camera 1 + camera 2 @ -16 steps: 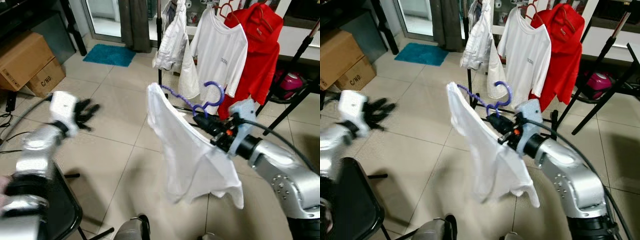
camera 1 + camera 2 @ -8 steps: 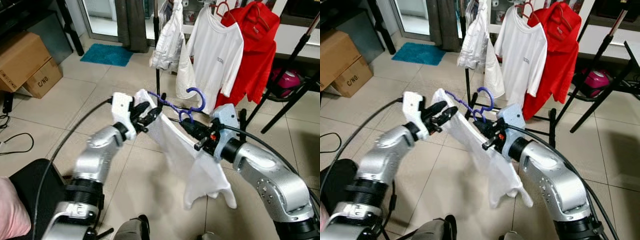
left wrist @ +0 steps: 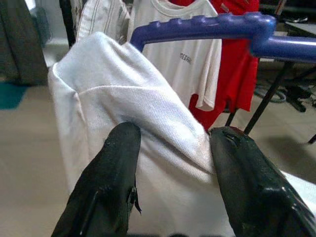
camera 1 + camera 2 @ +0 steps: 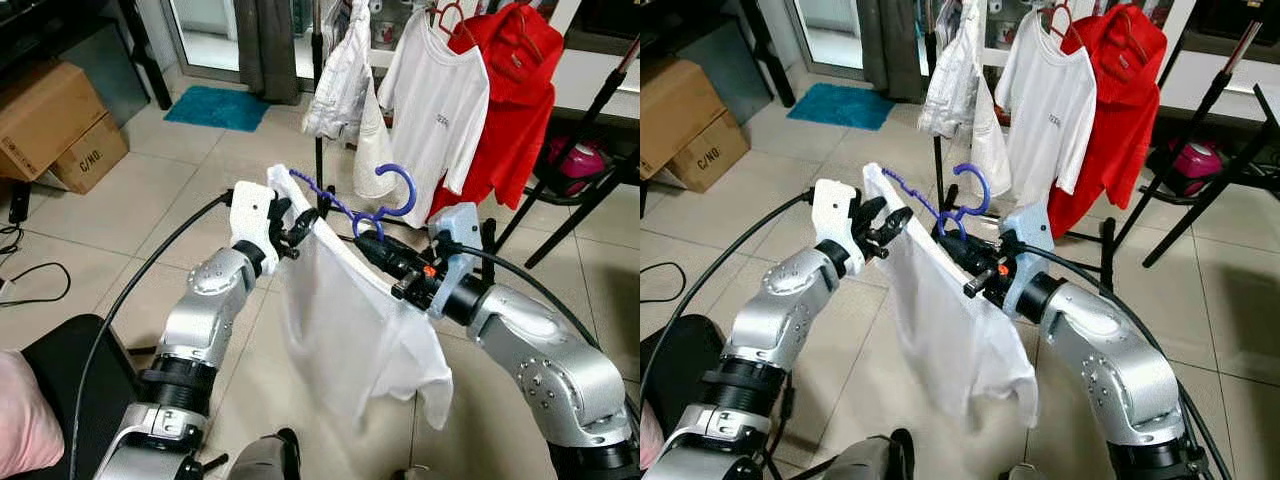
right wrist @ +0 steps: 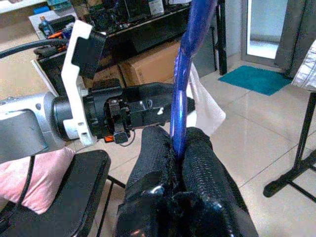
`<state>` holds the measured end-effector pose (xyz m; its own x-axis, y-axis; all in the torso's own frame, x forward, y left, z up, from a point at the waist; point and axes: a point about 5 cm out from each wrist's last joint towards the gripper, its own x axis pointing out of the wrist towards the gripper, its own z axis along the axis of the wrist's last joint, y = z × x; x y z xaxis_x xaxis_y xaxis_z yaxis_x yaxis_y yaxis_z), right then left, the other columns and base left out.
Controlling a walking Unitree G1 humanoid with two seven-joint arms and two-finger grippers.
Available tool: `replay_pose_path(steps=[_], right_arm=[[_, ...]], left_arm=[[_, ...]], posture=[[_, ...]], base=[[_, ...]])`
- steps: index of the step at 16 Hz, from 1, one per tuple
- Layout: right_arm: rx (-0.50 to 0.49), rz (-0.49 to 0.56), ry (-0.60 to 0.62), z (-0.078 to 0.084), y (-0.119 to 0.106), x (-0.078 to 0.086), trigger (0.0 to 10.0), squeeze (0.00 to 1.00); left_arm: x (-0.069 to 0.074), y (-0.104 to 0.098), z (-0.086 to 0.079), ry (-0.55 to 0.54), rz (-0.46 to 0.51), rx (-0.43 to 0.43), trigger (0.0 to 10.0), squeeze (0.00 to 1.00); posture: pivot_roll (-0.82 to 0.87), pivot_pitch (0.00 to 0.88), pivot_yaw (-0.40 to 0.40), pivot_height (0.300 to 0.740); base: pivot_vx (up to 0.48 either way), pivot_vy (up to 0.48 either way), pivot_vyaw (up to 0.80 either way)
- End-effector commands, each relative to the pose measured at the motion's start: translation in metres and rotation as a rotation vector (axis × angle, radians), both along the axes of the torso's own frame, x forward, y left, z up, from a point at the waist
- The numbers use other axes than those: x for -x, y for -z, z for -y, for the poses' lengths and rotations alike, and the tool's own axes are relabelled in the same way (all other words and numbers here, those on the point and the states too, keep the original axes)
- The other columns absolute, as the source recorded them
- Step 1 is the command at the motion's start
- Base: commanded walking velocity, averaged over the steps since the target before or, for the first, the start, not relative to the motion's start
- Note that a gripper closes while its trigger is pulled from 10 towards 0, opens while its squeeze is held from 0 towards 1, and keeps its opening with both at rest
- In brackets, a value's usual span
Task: Hang hanger
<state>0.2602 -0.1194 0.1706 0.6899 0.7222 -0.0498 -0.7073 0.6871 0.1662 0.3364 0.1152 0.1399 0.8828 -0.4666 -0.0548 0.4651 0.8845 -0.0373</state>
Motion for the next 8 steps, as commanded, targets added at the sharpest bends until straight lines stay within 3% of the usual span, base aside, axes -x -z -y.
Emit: replay_pose_path(steps=[1,2,3,4,5,8], right_arm=[[-0.042,0.027,-0.034,-0.0012,-0.0074,0.0041,10.0,0.00],[-0.040,0.019,-0.036,-0.0007,-0.0057,0.0047,10.0,0.00],[-0.038,0.017,-0.036,-0.0005,-0.0052,0.0048,10.0,0.00],[-0.038,0.014,-0.036,0.0000,-0.0042,0.0046,10.0,0.00],[-0.036,0.010,-0.034,0.0008,-0.0029,0.0042,10.0,0.00],[-0.034,0.007,-0.042,0.0011,-0.0018,0.0047,10.0,0.00]], left_arm=[[0.0003,-0.0026,-0.0008,-0.002,0.024,-0.046,10.0,0.00],[0.0006,-0.0063,0.0002,-0.005,0.048,-0.064,10.0,0.00],[0.0009,-0.0069,0.0005,-0.008,0.052,-0.068,9.3,0.00],[0.0023,-0.0079,0.0015,-0.012,0.059,-0.079,3.2,0.00],[0.0039,-0.0068,0.0016,-0.033,0.053,-0.090,0.0,0.00],[0.0042,-0.0033,0.0021,-0.039,0.042,-0.079,0.0,0.00]], posture=[[-0.07,0.097,0.078,0.740],[-0.07,0.096,0.078,0.740],[-0.07,0.096,0.078,0.740],[-0.07,0.095,0.078,0.740],[-0.07,0.093,0.079,0.740],[-0.07,0.087,0.080,0.740]], base=[[0.000,0.000,0.00],[0.000,0.000,0.00],[0.000,0.000,0.00],[0.000,0.000,0.00],[0.000,0.000,0.00],[0.000,0.000,0.00]])
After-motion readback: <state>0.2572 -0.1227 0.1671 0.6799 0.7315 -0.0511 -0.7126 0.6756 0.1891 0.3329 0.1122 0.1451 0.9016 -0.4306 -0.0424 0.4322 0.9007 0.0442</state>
